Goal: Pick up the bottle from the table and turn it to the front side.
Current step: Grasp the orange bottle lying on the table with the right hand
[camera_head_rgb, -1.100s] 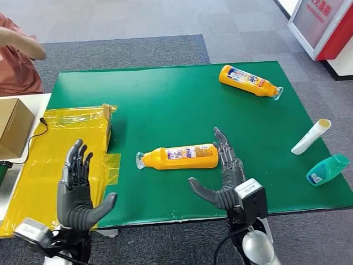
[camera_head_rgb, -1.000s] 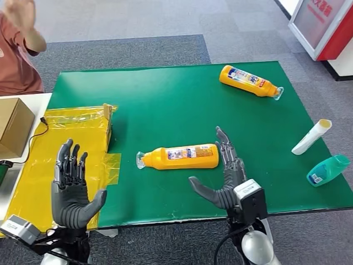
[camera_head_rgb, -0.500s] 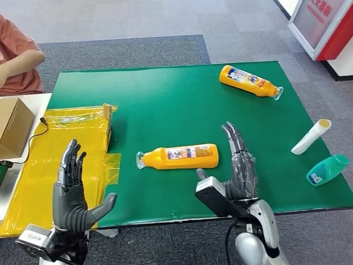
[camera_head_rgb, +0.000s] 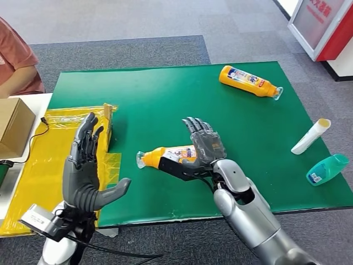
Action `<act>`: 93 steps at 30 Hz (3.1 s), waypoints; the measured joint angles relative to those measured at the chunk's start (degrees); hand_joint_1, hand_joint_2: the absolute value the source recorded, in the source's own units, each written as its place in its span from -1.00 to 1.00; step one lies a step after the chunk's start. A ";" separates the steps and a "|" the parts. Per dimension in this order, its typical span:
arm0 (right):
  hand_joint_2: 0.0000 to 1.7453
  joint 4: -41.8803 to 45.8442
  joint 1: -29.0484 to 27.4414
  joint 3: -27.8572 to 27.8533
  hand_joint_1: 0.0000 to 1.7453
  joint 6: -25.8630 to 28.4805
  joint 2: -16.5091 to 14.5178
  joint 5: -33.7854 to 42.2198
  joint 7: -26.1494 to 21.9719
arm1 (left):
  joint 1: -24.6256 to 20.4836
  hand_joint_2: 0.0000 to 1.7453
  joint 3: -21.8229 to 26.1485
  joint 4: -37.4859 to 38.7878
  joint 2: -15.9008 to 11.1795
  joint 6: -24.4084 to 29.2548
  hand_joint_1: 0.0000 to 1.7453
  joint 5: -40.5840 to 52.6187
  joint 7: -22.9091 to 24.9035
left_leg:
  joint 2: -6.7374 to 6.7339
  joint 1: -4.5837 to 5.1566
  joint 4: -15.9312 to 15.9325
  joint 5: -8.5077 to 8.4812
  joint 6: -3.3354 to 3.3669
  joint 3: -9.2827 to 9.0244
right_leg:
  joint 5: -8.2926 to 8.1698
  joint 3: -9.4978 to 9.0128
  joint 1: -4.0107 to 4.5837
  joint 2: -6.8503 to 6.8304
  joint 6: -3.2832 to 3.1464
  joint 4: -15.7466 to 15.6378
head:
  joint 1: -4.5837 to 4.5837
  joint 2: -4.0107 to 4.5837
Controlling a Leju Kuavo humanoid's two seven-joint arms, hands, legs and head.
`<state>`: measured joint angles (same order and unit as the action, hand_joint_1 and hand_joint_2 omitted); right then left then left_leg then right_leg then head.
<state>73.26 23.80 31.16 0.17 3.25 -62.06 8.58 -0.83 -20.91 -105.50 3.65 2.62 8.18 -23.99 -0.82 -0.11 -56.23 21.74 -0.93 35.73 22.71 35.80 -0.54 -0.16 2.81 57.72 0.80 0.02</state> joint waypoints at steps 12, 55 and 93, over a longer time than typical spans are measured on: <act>1.00 -15.80 8.58 4.76 -1.00 -5.13 0.25 2.36 -0.10 | -3.06 1.00 -1.60 1.90 0.17 -0.69 -1.00 -3.00 0.40 | 0.00 0.00 -0.01 0.02 0.01 0.03 | 0.00 0.03 0.00 0.00 0.01 0.00 | -0.02 0.00; 1.00 -35.23 19.39 16.40 1.00 -13.77 -1.11 0.26 -0.66 | -6.28 1.00 -0.07 2.94 -1.09 1.28 -1.00 -9.56 0.71 | 0.00 0.00 -0.02 0.00 0.01 0.05 | -0.01 0.03 0.00 0.00 0.02 0.00 | -0.01 0.00; 1.00 -5.96 -1.72 -14.36 1.00 -5.39 3.66 53.75 -22.74 | -1.41 1.00 1.19 2.94 -2.39 0.82 -1.00 -10.61 -2.75 | 0.09 0.01 -0.05 0.08 0.06 0.17 | 0.05 0.07 -0.01 -0.10 0.07 -0.03 | -0.01 0.00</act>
<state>67.30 22.07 16.80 -5.21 6.91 -8.31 -14.16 -2.24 -19.71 -102.55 1.26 3.44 -2.43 -26.74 -0.74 -0.10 -56.28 21.81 -0.86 35.91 22.76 35.87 -0.55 -0.27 2.88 57.69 0.79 0.02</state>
